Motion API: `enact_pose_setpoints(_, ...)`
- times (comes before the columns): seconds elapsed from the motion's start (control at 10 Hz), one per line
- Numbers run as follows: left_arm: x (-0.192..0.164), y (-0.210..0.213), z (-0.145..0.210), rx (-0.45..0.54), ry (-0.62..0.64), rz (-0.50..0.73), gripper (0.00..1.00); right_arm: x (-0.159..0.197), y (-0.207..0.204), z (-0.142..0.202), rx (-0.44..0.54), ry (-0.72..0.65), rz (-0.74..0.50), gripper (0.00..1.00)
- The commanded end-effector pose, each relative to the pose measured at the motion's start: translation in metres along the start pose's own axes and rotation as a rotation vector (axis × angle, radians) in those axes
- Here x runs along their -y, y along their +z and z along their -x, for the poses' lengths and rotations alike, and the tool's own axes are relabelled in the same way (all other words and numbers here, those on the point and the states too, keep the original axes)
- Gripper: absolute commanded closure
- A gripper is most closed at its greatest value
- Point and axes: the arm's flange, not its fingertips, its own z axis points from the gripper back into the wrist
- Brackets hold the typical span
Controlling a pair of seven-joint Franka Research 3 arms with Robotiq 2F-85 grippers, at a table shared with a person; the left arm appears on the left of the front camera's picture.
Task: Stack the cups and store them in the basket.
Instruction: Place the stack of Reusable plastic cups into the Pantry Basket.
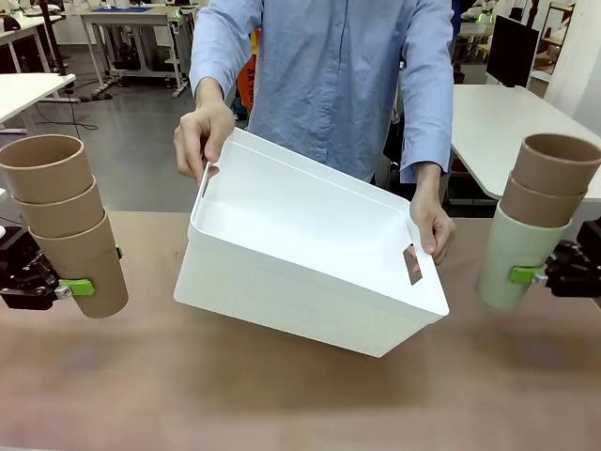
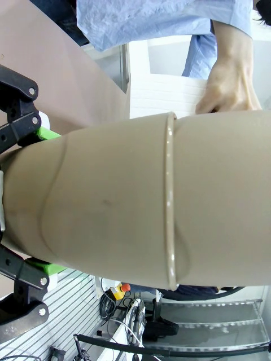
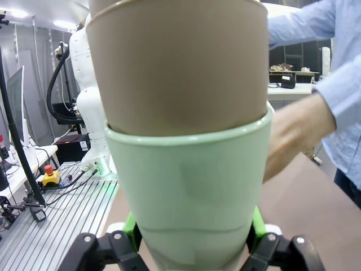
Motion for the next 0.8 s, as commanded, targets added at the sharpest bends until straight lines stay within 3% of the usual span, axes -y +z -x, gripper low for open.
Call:
enact_pose_setpoints(0.0, 0.0, -0.001, -0.003, 0.008, -0.012, 0.002, 0.16, -0.045, -0.027, -0.048, -0.04, -0.022, 0.009, 0.13)
enact_pose_setpoints(0.3, 0.0, -0.001, -0.003, 0.008, -0.012, 0.002, 0.16, -0.064, -0.07, -0.111, -0.2, -0.05, 0.103, 0.13)
enact_pose_setpoints(0.7, 0.0, -0.001, -0.003, 0.008, -0.012, 0.002, 0.16, -0.073, -0.157, -0.157, -0.443, -0.053, 0.243, 0.13)
